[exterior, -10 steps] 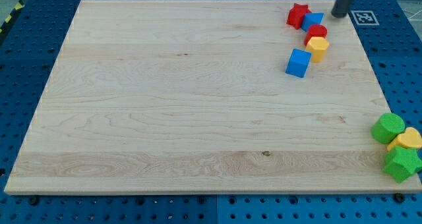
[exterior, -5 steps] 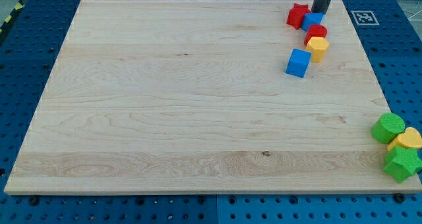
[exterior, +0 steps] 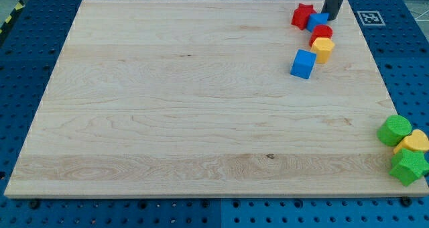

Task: Nudge the red star to the left a bit

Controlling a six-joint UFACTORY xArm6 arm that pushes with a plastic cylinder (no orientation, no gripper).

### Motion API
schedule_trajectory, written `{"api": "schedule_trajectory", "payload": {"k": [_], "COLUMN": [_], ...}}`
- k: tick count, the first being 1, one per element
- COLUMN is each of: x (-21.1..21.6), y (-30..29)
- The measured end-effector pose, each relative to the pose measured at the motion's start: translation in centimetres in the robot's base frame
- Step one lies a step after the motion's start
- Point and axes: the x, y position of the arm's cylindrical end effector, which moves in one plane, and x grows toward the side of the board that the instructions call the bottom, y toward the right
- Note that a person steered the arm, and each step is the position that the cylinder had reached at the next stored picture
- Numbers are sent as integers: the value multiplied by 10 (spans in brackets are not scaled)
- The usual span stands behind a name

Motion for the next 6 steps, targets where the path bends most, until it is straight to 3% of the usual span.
{"api": "schedule_trajectory", "payload": {"k": [3, 6], "x": [0, 8], "y": [-39, -31]}}
